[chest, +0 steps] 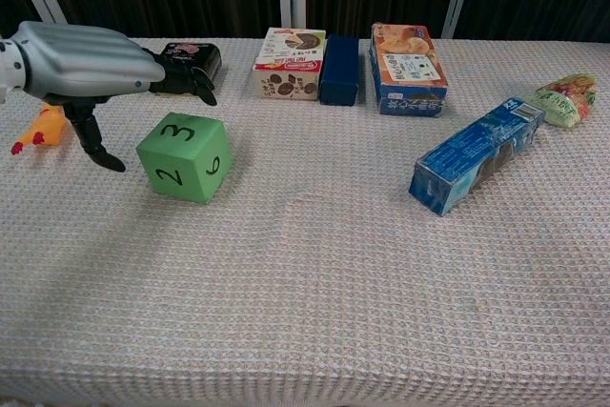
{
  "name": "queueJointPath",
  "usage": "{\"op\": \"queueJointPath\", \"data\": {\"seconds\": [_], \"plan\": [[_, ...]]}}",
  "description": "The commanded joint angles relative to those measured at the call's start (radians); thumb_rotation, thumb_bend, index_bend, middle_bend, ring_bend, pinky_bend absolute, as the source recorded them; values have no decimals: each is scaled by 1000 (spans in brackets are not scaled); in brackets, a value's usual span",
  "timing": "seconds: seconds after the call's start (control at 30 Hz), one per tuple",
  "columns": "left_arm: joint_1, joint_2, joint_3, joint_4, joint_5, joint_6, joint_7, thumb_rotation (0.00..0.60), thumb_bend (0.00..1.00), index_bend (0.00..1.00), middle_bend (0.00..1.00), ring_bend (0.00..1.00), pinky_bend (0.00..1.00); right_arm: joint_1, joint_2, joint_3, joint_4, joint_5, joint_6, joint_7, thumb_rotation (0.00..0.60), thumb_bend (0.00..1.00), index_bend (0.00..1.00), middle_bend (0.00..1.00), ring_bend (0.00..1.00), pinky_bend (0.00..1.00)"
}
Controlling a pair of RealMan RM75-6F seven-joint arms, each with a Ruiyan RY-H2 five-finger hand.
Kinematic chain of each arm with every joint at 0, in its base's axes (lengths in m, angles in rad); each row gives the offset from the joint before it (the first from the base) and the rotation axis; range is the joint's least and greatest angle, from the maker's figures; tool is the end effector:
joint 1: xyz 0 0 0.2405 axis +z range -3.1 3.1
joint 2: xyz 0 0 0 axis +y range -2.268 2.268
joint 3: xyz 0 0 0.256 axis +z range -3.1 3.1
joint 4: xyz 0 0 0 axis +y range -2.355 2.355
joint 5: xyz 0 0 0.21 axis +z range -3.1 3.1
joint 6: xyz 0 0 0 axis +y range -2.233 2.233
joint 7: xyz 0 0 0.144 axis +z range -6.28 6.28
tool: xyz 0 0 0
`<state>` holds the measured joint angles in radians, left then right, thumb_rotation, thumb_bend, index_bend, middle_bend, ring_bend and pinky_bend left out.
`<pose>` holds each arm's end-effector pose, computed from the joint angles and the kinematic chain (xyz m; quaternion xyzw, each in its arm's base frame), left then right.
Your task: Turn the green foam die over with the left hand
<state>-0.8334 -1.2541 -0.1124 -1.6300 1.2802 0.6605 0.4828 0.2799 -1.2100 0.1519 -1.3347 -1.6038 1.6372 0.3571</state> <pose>-0.1438 0.3376 0.0246 -0.8861 -0.2014 -0.2284 0.3494 -0.2792 -0.2588 0.1849 0.5751 -0.2843 0.5807 0.5012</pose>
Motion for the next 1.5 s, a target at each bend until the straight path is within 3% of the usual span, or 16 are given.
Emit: {"op": "queueJointPath", "data": {"seconds": [0.03,0.2,0.57,0.8,1.5], "plan": [[-65,16,-3,-37,-135,-44,106,600,167,103,98,66,182,-1,1,1,0,1,-2,6,600,475,0,0,0,0],[-108,15,38,-54,-262,-34,185,600,169,101,111,66,182,-3,-3,0,11,1,-5,14,600,475,0,0,0,0],[-165,28,93,-117,-379,11,222,600,167,106,110,66,181,-2,-15,-2,34,-11,-3,4,600,475,0,0,0,0],[-183,23,97,-119,-389,2,155,600,167,201,111,66,181,-1,-24,-3,45,-9,-8,-2,600,476,0,0,0,0],[-192,-4,105,-91,-330,39,34,600,174,218,110,66,177,-3,-45,2,85,12,-23,20,600,477,0,0,0,0]]}}
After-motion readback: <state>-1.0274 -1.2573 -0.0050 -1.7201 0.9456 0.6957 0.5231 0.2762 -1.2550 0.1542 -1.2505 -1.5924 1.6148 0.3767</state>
